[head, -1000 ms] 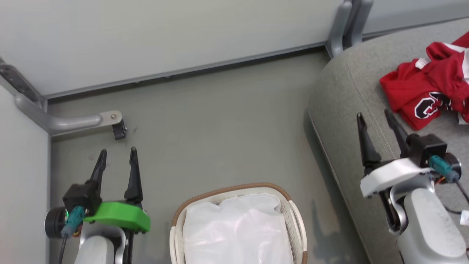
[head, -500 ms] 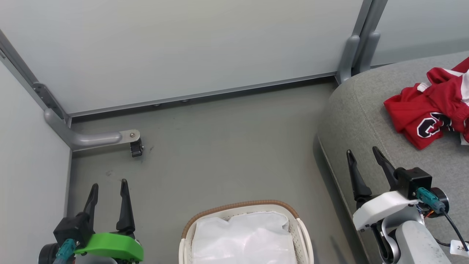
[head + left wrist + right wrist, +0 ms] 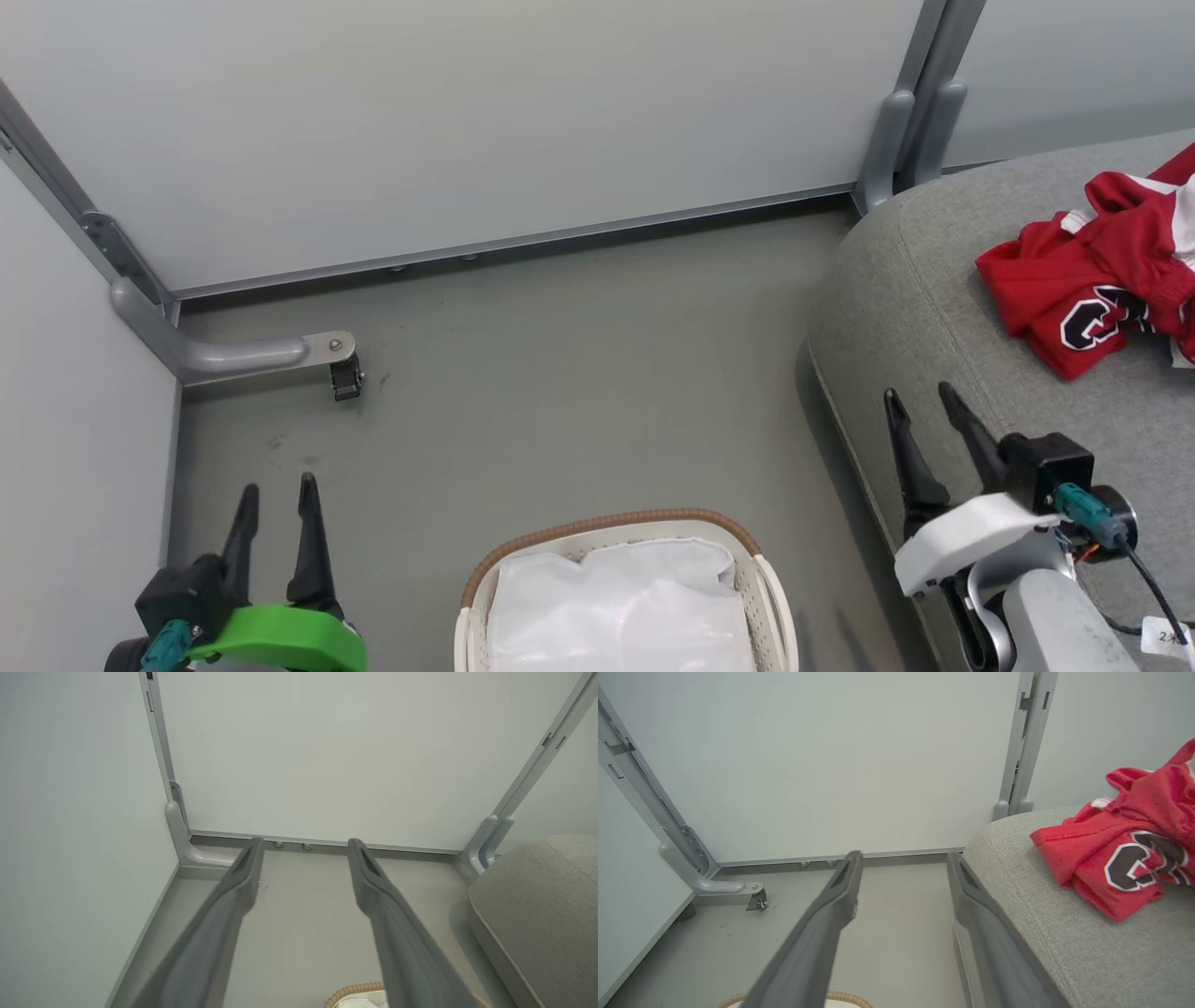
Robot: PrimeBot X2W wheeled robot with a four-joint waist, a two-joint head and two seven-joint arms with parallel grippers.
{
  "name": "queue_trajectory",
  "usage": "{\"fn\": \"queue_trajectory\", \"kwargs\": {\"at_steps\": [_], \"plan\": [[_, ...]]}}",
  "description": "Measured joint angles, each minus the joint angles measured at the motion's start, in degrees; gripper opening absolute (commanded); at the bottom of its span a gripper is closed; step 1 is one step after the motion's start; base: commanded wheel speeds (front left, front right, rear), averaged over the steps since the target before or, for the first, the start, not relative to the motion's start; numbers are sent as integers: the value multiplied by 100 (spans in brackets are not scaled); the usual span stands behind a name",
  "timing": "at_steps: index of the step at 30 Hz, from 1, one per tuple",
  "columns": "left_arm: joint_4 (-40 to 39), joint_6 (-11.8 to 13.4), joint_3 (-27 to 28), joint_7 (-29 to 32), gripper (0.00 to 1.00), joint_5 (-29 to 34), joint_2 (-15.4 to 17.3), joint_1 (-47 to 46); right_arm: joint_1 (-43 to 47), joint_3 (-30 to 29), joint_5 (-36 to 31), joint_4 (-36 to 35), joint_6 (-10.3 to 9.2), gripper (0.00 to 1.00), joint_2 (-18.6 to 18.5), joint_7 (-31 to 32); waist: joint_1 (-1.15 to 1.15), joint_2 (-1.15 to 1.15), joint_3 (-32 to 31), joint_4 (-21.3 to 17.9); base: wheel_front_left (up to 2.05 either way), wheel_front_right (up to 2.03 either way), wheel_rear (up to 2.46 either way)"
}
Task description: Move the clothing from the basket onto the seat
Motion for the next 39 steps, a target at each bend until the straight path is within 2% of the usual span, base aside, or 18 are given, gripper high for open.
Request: {"fn": "queue_trajectory", "kwargs": {"at_steps": [4, 24, 39], "plan": [[179, 0, 5, 53, 0, -57, -30, 6, 146, -3, 87, 175, 0, 0, 42, 59, 0, 0, -4, 2, 0, 0, 0], [66, -1, 109, 587, 0, -2028, -32, -5, 219, -201, 2126, -55, 0, 0, 73, 586, 0, 0, -53, 34, 0, 0, 0], [-32, -19, 186, 912, 0, -3210, -31, -43, 309, -323, 3384, -207, 0, 0, 90, 913, 0, 0, -89, 57, 0, 0, 0]]}}
